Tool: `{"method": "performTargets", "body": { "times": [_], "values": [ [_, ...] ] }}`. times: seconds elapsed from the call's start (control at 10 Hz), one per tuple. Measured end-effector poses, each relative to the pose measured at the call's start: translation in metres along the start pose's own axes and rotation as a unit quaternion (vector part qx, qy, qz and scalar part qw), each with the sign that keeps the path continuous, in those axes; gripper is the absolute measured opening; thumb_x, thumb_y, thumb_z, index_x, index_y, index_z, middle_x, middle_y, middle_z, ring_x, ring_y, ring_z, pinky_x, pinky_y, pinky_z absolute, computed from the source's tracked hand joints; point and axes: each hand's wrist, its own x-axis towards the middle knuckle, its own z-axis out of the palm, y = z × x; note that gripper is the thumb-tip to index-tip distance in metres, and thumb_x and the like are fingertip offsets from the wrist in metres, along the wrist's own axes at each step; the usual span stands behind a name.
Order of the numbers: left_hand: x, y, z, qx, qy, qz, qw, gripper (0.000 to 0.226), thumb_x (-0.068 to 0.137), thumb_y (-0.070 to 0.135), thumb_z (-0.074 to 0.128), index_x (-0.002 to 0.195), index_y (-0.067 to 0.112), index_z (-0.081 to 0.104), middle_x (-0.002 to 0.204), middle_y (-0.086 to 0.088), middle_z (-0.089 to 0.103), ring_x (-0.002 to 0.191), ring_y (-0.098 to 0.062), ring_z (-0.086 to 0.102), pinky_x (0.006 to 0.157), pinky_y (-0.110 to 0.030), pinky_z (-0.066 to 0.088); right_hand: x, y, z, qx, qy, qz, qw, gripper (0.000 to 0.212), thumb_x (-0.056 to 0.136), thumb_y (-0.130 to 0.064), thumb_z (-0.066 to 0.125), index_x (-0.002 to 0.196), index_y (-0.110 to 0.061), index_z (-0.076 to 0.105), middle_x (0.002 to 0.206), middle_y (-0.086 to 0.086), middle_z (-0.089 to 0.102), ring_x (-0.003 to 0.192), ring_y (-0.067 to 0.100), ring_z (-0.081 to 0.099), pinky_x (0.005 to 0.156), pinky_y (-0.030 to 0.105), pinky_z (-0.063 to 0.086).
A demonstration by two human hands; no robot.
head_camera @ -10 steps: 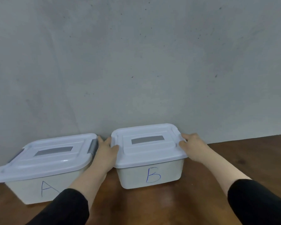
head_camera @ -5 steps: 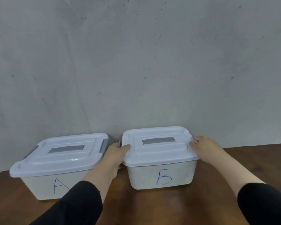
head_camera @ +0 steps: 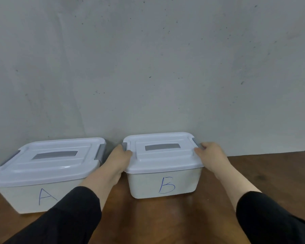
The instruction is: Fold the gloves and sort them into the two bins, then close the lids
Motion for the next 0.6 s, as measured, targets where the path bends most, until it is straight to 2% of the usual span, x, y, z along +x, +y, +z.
{"method": "performTargets", "body": {
  "times": [0.2,0.3,0.4,0.5,0.6],
  "values": [
    [0.007,0.005,0.002,0.102,0.003,0.033,0.994,0.046,0.099,0.018,0.038,0.145,0.019,0.043,0.129,-0.003,0.059,0.111,-0.022,0.057,0.101,-0.042,0.048,0.008,0.004,0.001,-0.103,0.005,-0.012,0.995,0.025,0.101,-0.029,0.052,0.082,-0.014,0.061,0.069,0.001,0.055,0.062,0.015,0.049,0.051,0.029,0.031],
    [0.005,0.008,0.003,0.153,-0.002,0.054,0.987,0.052,0.103,0.013,0.033,0.155,0.015,0.027,0.134,-0.006,0.051,0.107,-0.02,0.049,0.089,-0.031,0.04,0.007,0.003,0.0,-0.11,0.01,-0.01,0.994,0.027,0.101,-0.03,0.052,0.08,-0.016,0.061,0.068,0.001,0.056,0.061,0.016,0.049,0.052,0.029,0.033],
    [0.008,0.01,0.006,0.199,-0.007,0.068,0.978,0.052,0.105,0.012,0.032,0.156,0.009,0.021,0.14,-0.009,0.047,0.103,-0.019,0.046,0.085,-0.027,0.036,0.005,0.0,-0.002,-0.126,0.0,-0.004,0.992,0.026,0.102,-0.031,0.05,0.093,-0.015,0.068,0.073,0.001,0.06,0.063,0.014,0.051,0.053,0.028,0.034],
    [-0.002,0.018,0.001,0.292,0.0,0.103,0.951,0.052,0.105,0.014,0.034,0.155,0.005,0.02,0.155,-0.014,0.035,0.115,-0.023,0.05,0.094,-0.029,0.042,-0.001,-0.006,-0.002,-0.148,-0.011,0.001,0.989,0.031,0.103,-0.034,0.047,0.115,-0.014,0.068,0.091,0.004,0.067,0.08,0.023,0.061,0.063,0.03,0.042],
    [-0.015,0.033,-0.005,0.35,0.038,0.167,0.921,0.062,0.106,0.025,0.038,0.16,0.014,0.01,0.167,-0.008,0.011,0.149,-0.025,0.026,0.118,-0.035,0.028,-0.008,-0.012,-0.012,-0.205,0.04,-0.058,0.976,0.048,0.106,-0.042,0.042,0.147,-0.016,0.046,0.14,0.008,0.058,0.127,0.03,0.054,0.098,0.039,0.045]
  ]
}}
